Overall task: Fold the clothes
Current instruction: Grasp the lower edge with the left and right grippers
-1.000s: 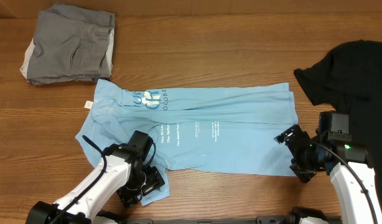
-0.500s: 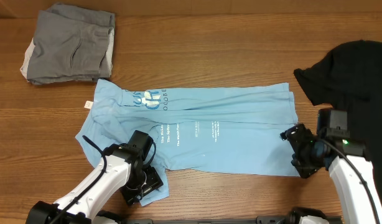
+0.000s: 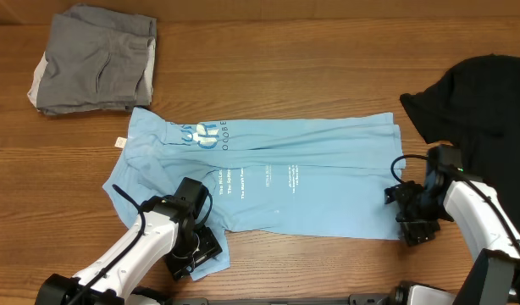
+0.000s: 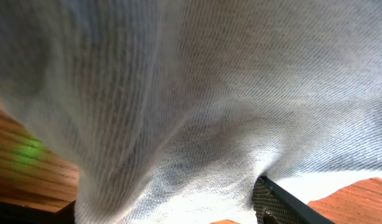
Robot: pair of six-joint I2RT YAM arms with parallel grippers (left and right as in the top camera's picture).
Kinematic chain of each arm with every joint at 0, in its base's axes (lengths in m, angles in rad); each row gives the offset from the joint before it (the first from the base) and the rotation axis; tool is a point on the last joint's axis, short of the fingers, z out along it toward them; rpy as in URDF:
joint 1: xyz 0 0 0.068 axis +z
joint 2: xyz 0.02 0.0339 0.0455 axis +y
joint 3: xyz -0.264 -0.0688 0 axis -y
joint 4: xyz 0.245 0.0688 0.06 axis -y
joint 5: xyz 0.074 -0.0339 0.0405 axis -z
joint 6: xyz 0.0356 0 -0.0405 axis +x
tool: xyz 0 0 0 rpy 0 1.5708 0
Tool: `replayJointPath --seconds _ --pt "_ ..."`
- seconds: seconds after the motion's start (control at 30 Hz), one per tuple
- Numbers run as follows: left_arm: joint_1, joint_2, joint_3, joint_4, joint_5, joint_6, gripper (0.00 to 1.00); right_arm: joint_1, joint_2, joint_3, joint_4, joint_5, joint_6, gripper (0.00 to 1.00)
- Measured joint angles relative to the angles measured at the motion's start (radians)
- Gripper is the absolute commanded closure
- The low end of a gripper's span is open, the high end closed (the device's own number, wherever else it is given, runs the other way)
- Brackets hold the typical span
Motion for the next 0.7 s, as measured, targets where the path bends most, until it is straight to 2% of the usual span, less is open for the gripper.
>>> replayJointPath --seconds 0.17,0.43,0.5,0.57,0.7 --pt "0.000 0.000 0.000 0.000 0.000 0.000 0.32 -0.066 0.000 -0.043 0.011 0.002 -0.006 0.13" --pt "0.000 0.000 0.000 0.001 0.000 0.000 0.32 -0.071 -0.034 -0.117 0.088 0.001 -0.003 0.12" --pt "0.000 0.000 0.000 0.001 0.000 0.000 0.33 -0.071 -0.050 -0.130 0.098 0.001 0.005 0.18" --pt "0.000 0.000 0.000 0.000 0.000 0.000 0.40 -0.071 -0.058 -0.140 0.102 0.005 0.011 0.28" --pt "0.000 0.000 0.000 0.003 0.002 -0.002 0.66 -0.078 -0.067 -0.150 0.087 0.019 0.021 0.49"
